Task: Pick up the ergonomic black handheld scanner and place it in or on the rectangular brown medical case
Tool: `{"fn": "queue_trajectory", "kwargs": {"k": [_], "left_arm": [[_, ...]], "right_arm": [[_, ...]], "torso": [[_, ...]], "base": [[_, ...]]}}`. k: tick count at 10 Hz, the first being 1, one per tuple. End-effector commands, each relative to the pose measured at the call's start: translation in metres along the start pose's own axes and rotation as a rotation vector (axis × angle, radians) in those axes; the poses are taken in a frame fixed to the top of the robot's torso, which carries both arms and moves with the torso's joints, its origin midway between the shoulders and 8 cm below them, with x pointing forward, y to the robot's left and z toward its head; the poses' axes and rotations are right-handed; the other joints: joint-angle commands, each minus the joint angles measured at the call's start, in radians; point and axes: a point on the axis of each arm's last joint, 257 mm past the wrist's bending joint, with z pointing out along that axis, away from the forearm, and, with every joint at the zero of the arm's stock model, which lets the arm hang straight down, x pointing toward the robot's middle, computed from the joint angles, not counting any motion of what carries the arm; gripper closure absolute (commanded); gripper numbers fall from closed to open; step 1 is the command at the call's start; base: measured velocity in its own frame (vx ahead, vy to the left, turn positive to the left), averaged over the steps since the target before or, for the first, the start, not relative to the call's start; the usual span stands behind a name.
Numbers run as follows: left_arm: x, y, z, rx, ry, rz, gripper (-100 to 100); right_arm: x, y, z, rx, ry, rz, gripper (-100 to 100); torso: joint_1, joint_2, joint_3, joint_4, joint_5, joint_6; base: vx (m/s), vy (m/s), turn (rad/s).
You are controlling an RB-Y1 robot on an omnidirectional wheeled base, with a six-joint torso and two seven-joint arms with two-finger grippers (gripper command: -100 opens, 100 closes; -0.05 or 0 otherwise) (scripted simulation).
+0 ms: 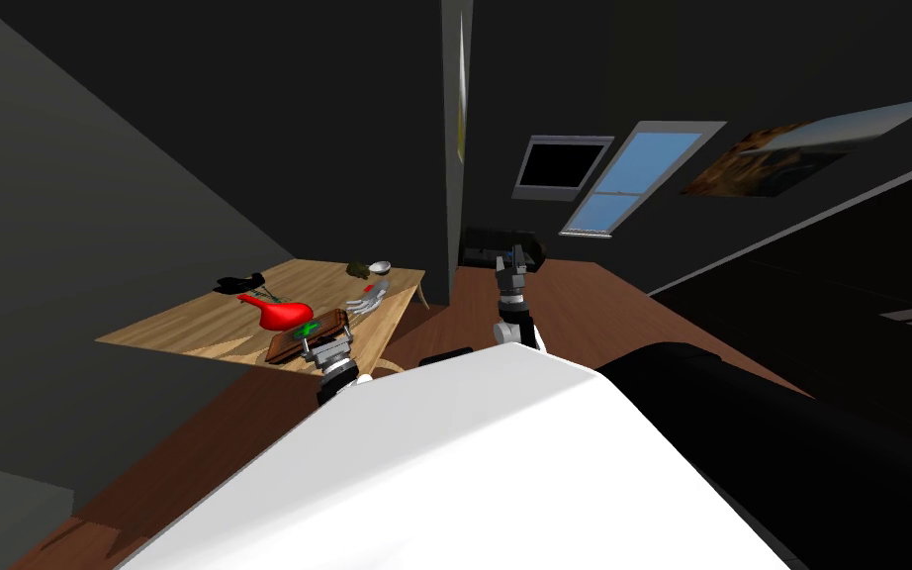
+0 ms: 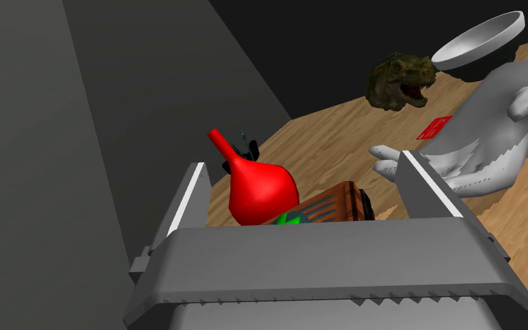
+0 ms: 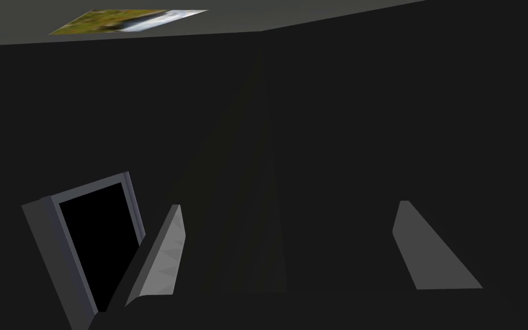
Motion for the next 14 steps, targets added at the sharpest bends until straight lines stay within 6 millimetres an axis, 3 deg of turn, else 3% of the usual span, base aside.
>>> {"fn": "queue_trajectory", "kwargs": {"k": [1, 2, 9, 14], "left_arm": [[-0.01, 0.001, -0.005, -0.003, -0.016, -0.004, -100], [-0.026, -0.004, -0.009, 0.013, -0.048, -0.05, -100], [-0.088, -0.016, -0.035, 0.064, -0.177, -0.164, -100], [-0.133, -0.024, -0.067, 0.14, -0.283, -0.279, -100]], "right_arm": [[0.0, 0.0, 0.0, 0.0, 0.0, 0.0, 0], [0.0, 0.0, 0.0, 0.0, 0.0, 0.0, 0], [0.0, 0.0, 0.0, 0.0, 0.0, 0.0, 0], [0.0, 0.0, 0.0, 0.0, 0.0, 0.0, 0]], "torso": [[0.0, 0.0, 0.0, 0.0, 0.0, 0.0], [0.001, 0.002, 0.001, 0.0, 0.0, 0.0], [0.002, 0.0, 0.0, 0.0, 0.0, 0.0], [0.001, -0.001, -0.001, 0.0, 0.0, 0.0]], "base": [[0.025, -0.01, 0.002], [0.045, -0.023, -0.02], [0.055, -0.011, -0.015], [0.074, -0.005, -0.026]]}}
